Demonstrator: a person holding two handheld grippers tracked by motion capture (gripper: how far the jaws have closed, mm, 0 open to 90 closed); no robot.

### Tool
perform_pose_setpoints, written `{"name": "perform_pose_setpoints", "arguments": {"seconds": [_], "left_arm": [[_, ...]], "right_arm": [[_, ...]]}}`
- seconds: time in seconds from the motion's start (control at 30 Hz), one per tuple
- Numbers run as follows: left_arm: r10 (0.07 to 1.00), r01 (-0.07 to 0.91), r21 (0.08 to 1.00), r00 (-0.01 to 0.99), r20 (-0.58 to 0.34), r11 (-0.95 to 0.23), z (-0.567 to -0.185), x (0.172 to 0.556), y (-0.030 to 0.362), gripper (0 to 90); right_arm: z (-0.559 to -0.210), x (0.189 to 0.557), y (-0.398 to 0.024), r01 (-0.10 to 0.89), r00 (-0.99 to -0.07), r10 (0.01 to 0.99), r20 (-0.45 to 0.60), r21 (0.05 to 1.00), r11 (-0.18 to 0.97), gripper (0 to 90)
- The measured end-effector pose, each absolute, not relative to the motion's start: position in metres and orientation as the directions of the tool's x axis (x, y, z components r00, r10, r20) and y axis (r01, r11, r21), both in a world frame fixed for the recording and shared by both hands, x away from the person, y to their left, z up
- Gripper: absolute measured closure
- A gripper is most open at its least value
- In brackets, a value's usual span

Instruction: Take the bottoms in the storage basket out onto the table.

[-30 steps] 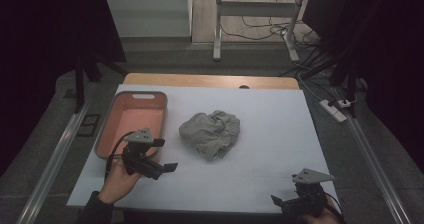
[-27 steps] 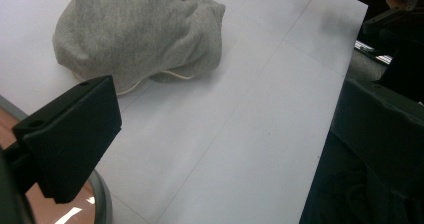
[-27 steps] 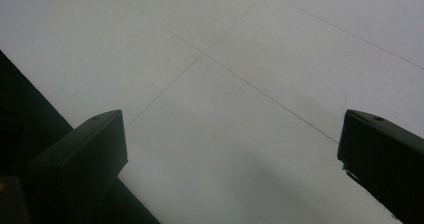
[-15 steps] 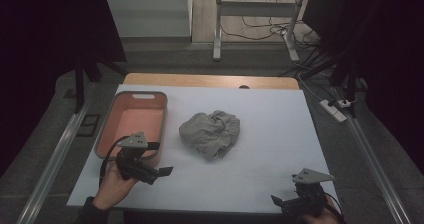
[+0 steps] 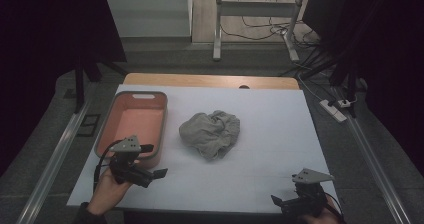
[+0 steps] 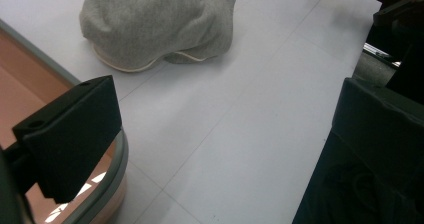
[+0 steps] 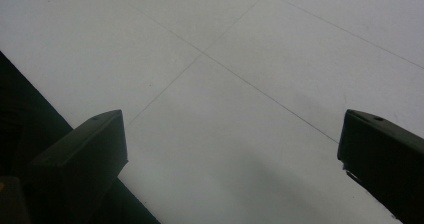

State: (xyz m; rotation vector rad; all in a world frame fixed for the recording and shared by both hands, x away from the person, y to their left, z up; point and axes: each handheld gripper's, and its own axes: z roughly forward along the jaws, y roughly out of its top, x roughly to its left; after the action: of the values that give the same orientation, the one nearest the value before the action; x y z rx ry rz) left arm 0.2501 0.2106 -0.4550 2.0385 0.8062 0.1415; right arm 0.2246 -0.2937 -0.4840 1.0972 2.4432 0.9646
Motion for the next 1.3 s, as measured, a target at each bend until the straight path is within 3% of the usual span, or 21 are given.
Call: {"name": "perform_pose_setpoints", "arguments": {"seconds": [1.3], "left_arm": [[0.687,0.565,0.774,0.683,-0.246,-0.285,-0.483,0.213,0.259,0.0]], "right_arm": [[-0.484,0.225,-0.293,0.548,-0.669,0.743,0.002,0.677,0.491,0.0]]}}
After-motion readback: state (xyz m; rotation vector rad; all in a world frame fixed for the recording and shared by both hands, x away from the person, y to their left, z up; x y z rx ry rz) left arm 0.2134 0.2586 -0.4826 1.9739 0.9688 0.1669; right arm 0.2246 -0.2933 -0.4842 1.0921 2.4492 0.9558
